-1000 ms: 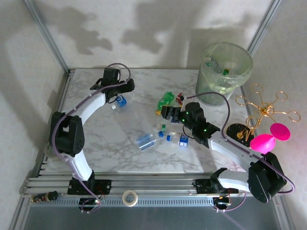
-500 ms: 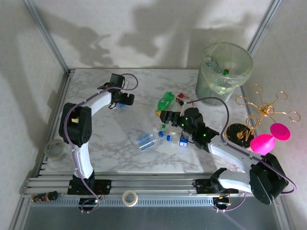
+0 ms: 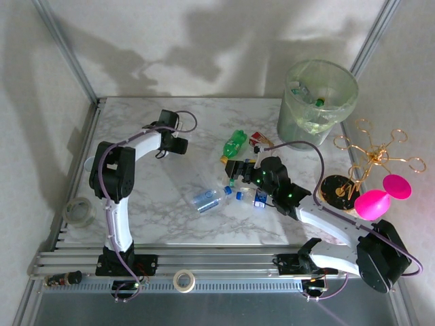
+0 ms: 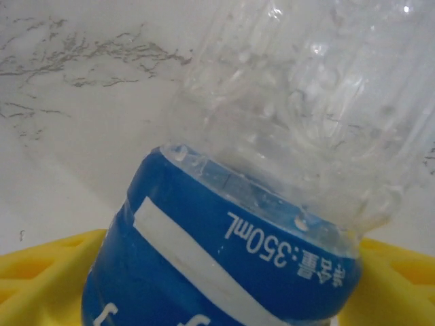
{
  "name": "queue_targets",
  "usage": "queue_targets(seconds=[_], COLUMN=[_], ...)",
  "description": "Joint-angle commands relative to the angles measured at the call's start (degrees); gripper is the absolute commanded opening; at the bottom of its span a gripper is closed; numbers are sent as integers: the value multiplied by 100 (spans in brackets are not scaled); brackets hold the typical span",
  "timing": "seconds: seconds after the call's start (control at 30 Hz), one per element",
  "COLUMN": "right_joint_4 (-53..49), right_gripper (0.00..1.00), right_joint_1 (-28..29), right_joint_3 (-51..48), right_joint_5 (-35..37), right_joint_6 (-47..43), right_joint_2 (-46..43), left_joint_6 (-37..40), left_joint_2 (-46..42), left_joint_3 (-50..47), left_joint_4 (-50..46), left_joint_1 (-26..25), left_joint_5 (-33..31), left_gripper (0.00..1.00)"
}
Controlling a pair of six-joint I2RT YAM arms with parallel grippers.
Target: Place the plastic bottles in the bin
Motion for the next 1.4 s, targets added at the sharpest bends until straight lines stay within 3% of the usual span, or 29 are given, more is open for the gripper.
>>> queue_targets(seconds=[0.0, 0.23, 0.57, 1.0, 1.37], right_joint_4=[241, 304, 287, -839, -503], right_gripper=[99, 99, 99, 99, 99], right_joint_1=[66, 69, 65, -128, -454], right_joint_3=[-84, -94, 97, 811, 1019], right_joint_5=[-2, 27, 93, -78, -959], right_joint_6=[177, 333, 353, 53, 37], right_joint_2=[-54, -114, -258, -393, -491], left_joint_6=[-83, -219, -1142, -2120, -2545], left_joint_2=[123, -33, -960, -2628, -3825], left_joint_3=[74, -223, -788, -2340, -3642], left_joint_4=[-29, 198, 1186, 3327, 4465], left_joint_1=[-67, -209, -689, -2232, -3137], left_joint_5=[88, 199, 261, 658, 920], left_gripper=[73, 42, 39, 41, 43])
